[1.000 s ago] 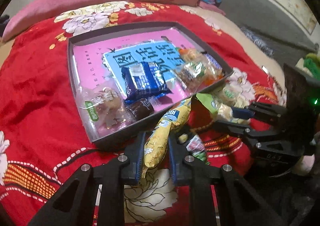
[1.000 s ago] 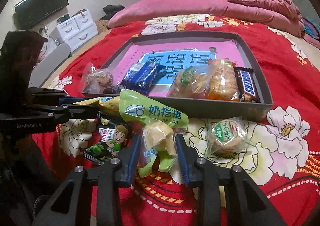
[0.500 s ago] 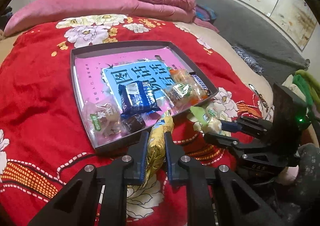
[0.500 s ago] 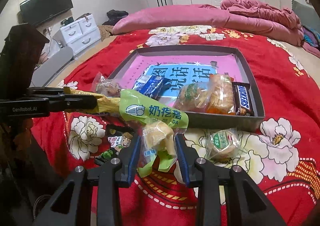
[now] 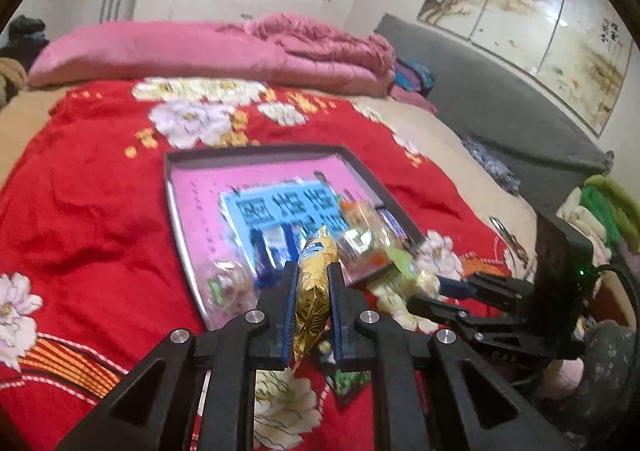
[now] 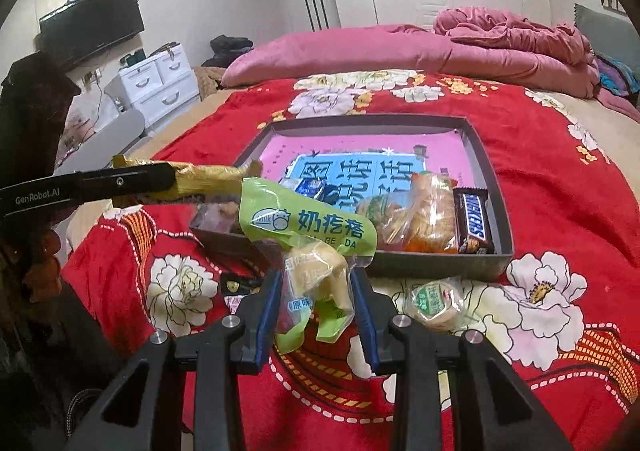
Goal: Organize snacks
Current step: 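Carry the yellow stick snack with the left tool while the right tool carries the green bag toward the tray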
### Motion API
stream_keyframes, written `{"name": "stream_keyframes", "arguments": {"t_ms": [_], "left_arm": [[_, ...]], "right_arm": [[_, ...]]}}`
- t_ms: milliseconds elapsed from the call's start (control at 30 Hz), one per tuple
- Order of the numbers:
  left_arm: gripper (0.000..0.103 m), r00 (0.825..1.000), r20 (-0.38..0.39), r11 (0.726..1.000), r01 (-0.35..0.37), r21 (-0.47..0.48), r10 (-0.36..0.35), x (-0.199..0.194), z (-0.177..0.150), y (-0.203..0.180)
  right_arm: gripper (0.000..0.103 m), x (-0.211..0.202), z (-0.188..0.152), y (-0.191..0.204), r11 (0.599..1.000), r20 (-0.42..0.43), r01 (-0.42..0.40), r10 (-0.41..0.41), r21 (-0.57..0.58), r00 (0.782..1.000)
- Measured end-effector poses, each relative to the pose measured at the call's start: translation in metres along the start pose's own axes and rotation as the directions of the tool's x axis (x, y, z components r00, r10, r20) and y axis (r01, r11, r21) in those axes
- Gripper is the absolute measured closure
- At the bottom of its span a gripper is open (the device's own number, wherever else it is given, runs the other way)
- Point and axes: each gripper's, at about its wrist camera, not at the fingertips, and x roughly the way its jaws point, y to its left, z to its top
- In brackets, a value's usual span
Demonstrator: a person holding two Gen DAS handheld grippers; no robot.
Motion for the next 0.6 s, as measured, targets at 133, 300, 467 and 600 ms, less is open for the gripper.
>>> {"name": "stream_keyframes", "arguments": {"t_ms": [133, 300, 467, 600], "left_arm": [[0.089, 0.998, 0.060, 1.000, -0.019, -0.024, 0.020, -0.009, 0.007, 0.005], [0.089, 0.995, 0.086, 0.998, -0.041, -0.045, 0.045, -0.010, 0.010, 0.011], [0.089, 0.994, 0.080, 0.996, -0.069, -0.049, 0.073, -0.003, 0.010, 0.013], [0.089, 0.993, 0.072, 0.995, -0.089, -0.050, 0.093, 0.004, 0.011, 0.013]], "right_arm": [[0.068, -0.002, 0.007, 0.001, 1.000, 0.017, 0.005, -0.005, 0.000, 1.000], [0.068, -0.001, 0.015, 0.004, 1.000, 0.032, 0.012, -0.012, 0.005, 0.999], [0.068, -0.001, 0.023, 0.004, 1.000, 0.049, 0.016, -0.016, 0.015, 0.999], [0.068, 0.000, 0.032, 0.003, 1.000, 0.066, 0.016, -0.017, 0.021, 0.998]]}}
